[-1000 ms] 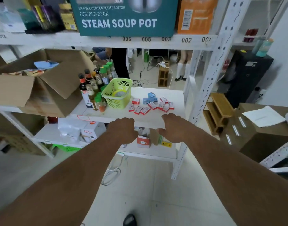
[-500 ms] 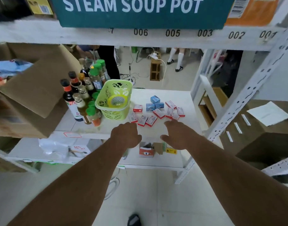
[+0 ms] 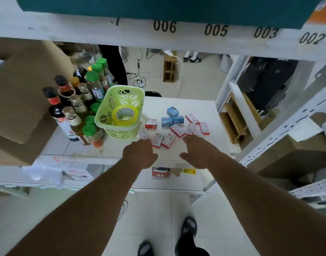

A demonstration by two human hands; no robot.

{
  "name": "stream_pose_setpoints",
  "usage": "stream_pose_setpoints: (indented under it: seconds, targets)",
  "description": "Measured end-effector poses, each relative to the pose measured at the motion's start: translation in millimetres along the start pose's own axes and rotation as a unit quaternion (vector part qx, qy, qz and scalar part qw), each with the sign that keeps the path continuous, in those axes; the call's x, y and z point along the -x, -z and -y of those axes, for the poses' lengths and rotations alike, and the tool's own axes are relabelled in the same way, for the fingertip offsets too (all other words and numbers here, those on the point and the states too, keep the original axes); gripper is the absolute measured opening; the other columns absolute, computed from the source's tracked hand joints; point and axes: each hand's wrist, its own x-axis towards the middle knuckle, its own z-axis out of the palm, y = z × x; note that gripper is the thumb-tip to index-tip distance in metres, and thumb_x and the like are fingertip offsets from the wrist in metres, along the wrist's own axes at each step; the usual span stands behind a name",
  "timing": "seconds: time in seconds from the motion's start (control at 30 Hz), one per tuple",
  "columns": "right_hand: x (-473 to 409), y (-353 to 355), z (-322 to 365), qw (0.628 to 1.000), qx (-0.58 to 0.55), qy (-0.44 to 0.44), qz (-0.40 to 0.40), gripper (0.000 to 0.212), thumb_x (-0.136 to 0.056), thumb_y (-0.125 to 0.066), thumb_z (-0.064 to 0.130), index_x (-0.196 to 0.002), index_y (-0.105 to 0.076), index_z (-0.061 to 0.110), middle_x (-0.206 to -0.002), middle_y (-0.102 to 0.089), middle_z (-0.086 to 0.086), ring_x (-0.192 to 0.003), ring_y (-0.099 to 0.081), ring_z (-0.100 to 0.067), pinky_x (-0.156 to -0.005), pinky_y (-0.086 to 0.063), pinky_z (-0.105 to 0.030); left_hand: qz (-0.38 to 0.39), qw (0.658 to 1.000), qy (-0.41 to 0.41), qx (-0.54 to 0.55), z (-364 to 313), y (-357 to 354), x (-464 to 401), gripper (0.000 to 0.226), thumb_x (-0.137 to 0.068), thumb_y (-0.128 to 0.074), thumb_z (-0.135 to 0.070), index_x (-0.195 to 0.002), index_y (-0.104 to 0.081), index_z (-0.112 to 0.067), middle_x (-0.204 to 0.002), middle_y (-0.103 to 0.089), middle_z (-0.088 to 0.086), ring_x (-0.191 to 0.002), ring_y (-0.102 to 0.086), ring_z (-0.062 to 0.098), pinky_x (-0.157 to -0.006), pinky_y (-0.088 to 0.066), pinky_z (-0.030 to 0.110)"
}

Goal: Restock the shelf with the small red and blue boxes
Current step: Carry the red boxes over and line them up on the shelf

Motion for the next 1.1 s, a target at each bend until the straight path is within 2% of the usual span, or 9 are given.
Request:
stream_pose_setpoints:
  seconds: [0.07,0.27,0.47,0.8,0.97,1.1]
  targets:
    - [-7.1,1.8,-4.5,1.000,0.009,0.008,0.005,0.068,-0.095,-0.060,0.045,-0.152,-0.035,0.017,-0.156,-0.040,-0.002,-0.142,-0.038,-0.022,-0.113,-0.038,-0.043,-0.008,1.000,0.009,0.008,-3.7,0.7,-6.9,0.060,-0.089,-0.051,-0.056,-0.137,-0.047,-0.020,-0.137,-0.055,0.003,-0.124,-0.054,0.027,-0.097,-0.045,0.038]
    - [-28.8,3.2,-18.1,0.999,0.030,0.025,0.020,0.065,-0.095,-0.060,0.043,-0.150,-0.037,0.018,-0.148,-0.044,-0.006,-0.134,-0.045,-0.026,-0.107,-0.044,-0.046,-0.019,0.999,0.038,0.020,-14.4,-11.6,-23.1,0.066,-0.088,-0.053,-0.061,-0.139,-0.044,-0.021,-0.137,-0.053,0.003,-0.124,-0.054,0.026,-0.097,-0.044,0.039]
    - [-54.5,-2.7,-21.7,0.997,0.037,0.064,0.034,0.065,-0.096,-0.063,0.036,-0.153,-0.035,0.021,-0.150,-0.044,-0.004,-0.135,-0.047,-0.026,-0.105,-0.047,-0.045,-0.054,0.996,0.069,0.035,-21.0,-28.4,-35.0,0.064,-0.086,-0.057,-0.061,-0.135,-0.047,-0.020,-0.129,-0.058,0.003,-0.118,-0.058,0.026,-0.091,-0.047,0.037]
    - [-115.7,-22.9,-20.4,0.985,0.104,0.138,-0.017,0.051,-0.092,-0.065,0.015,-0.140,-0.047,0.015,-0.141,-0.047,-0.008,-0.124,-0.054,-0.026,-0.096,-0.054,-0.045,-0.106,0.984,0.121,0.076,-16.7,-61.4,-61.7,0.059,-0.084,-0.059,-0.063,-0.127,-0.053,-0.024,-0.119,-0.060,0.000,-0.111,-0.059,0.022,-0.088,-0.047,0.035]
    - [-136.7,-32.5,-19.3,0.979,0.130,0.159,0.003,0.044,-0.089,-0.060,0.007,-0.131,-0.050,0.015,-0.134,-0.043,-0.008,-0.119,-0.055,-0.028,-0.089,-0.055,-0.048,-0.122,0.979,0.133,0.090,-15.2,-72.8,-75.8,0.064,-0.081,-0.058,-0.067,-0.130,-0.053,-0.027,-0.123,-0.059,-0.003,-0.115,-0.056,0.019,-0.092,-0.047,0.036]
    - [-145.1,-39.5,-18.2,0.976,0.147,0.158,0.020,0.041,-0.089,-0.056,0.002,-0.128,-0.052,0.012,-0.134,-0.040,-0.010,-0.117,-0.054,-0.029,-0.086,-0.055,-0.047,-0.132,0.978,0.134,0.091,-15.2,-80.3,-81.4,0.067,-0.079,-0.059,-0.069,-0.129,-0.053,-0.025,-0.121,-0.058,-0.003,-0.113,-0.056,0.019,-0.089,-0.047,0.034]
